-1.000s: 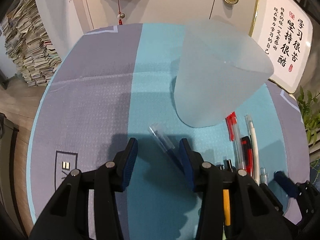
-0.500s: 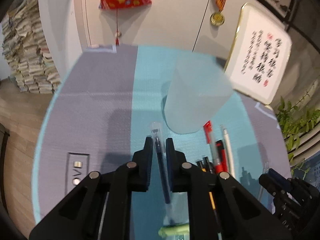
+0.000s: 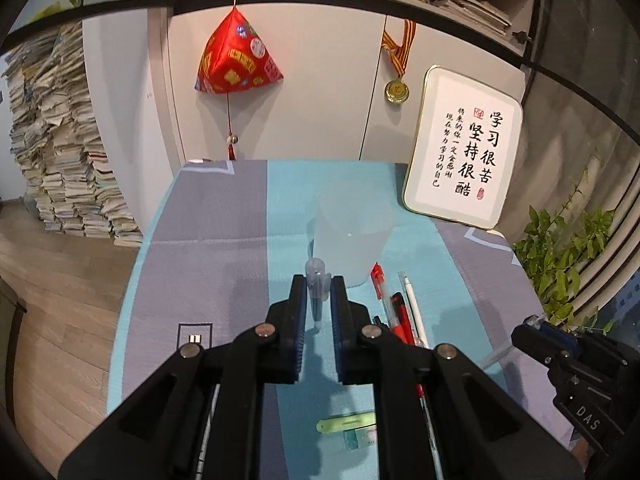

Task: Organize stationery
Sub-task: 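Lift the blue-ink pen with the left tool while the right tool lifts the clear pen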

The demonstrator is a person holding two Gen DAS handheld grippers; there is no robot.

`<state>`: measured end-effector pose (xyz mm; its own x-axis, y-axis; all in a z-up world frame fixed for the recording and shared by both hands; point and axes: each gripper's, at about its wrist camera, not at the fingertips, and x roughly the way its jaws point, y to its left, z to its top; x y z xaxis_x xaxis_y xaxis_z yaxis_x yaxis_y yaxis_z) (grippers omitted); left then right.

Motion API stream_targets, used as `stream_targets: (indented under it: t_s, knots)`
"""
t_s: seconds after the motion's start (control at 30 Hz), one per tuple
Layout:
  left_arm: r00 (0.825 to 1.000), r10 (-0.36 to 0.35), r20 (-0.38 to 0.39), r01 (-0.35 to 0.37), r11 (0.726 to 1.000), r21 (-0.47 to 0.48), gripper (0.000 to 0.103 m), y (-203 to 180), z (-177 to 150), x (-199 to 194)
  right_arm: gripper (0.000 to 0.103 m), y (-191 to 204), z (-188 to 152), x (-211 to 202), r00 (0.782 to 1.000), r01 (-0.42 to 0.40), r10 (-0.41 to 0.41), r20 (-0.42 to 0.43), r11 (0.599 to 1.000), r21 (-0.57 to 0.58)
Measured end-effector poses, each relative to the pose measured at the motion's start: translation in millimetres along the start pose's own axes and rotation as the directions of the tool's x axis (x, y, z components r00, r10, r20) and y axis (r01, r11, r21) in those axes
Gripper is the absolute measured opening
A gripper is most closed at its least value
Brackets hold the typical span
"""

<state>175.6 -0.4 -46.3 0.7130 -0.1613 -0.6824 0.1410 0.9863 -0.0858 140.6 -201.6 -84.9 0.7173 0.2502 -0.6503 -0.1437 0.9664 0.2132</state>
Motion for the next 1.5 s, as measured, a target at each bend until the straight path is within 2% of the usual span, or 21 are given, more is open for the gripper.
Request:
stream_targets:
  t_s: [0.2, 0.5, 0.63, 0.67, 0.73, 0.77, 0.8, 0.9, 1.0, 1.07, 1.13, 1.17, 1.43, 1.5]
  knots:
    - [0.999, 0.003, 0.033, -0.003, 1.000, 0.016, 0.009, 0.2, 6.1, -11.5, 0.016, 4.4, 11.7, -7.7, 1.000, -0.007, 0.008, 0.029, 1.000, -0.005]
    - [0.997, 0.005, 0.082, -0.007, 1.000, 0.024, 0.009, 4.3, 26.0, -23.0, 0.016, 28.7, 48.6, -17.9, 0.994, -0.032, 0.039, 0.100, 0.997, -0.070]
    - [1.000, -0.012, 0.019, 0.011, 1.000, 0.017, 0.013, 11.9, 20.8, -2.5, 0.016, 33.4, 52.8, -14.7, 0.994, -0.039, 0.046, 0.102, 0.997, -0.074]
    - [1.000, -0.011, -0.015, 0.011, 1.000, 0.017, 0.017, 14.0, 18.5, 8.3, 0.016, 33.4, 51.8, -12.4, 0.994, -0.039, 0.046, 0.097, 0.997, -0.073]
    - [0.996, -0.007, -0.084, 0.007, 1.000, 0.002, 0.048, 18.8, 13.3, 33.4, 0.016, 32.5, 49.6, -7.6, 0.996, -0.036, 0.042, 0.083, 0.997, -0.067]
    - [0.994, 0.001, -0.106, -0.001, 1.000, -0.001, 0.051, 20.6, 10.9, 44.9, 0.016, 31.4, 47.5, -3.5, 0.997, -0.036, 0.041, 0.070, 0.997, -0.062]
    - [0.992, 0.013, -0.128, -0.014, 1.000, 0.000, 0.048, 22.0, 8.8, 55.6, 0.016, 30.3, 46.6, -2.0, 0.997, -0.038, 0.042, 0.065, 0.998, -0.057]
    - [0.980, 0.031, -0.199, -0.033, 0.999, -0.003, 0.047, 26.0, 3.6, 88.5, 0.016, 27.0, 45.1, 2.2, 0.998, -0.039, 0.042, 0.053, 0.998, -0.048]
    - [0.973, 0.058, -0.224, -0.058, 0.998, 0.006, 0.047, 26.6, 2.5, 112.6, 0.015, 23.5, 45.7, 3.2, 0.998, -0.032, 0.034, 0.055, 0.999, -0.043]
    - [0.969, 0.080, -0.235, -0.079, 0.997, 0.014, 0.042, 28.7, 4.0, 126.8, 0.015, 20.8, 45.5, 3.7, 0.998, -0.034, 0.037, 0.056, 0.999, -0.038]
    - [0.963, 0.075, -0.257, -0.075, 0.997, 0.010, 0.029, 30.7, 5.0, 138.6, 0.015, 19.1, 44.8, 4.6, 0.998, -0.035, 0.037, 0.056, 0.999, -0.037]
    - [0.962, 0.071, -0.265, -0.071, 0.997, 0.010, 0.027, 30.8, 5.4, 142.3, 0.015, 18.0, 44.7, 5.7, 0.998, -0.034, 0.036, 0.054, 0.999, -0.036]
    - [0.953, 0.093, -0.289, -0.094, 0.996, 0.012, 0.028, 28.4, 10.6, 164.1, 0.015, 11.7, 46.2, 14.5, 0.998, -0.042, 0.043, 0.045, 0.999, -0.021]
    - [0.955, 0.105, -0.276, -0.104, 0.994, 0.021, 0.028, 26.1, 10.5, 165.4, 0.015, 11.6, 46.3, 15.9, 0.998, -0.046, 0.047, 0.041, 0.999, -0.019]
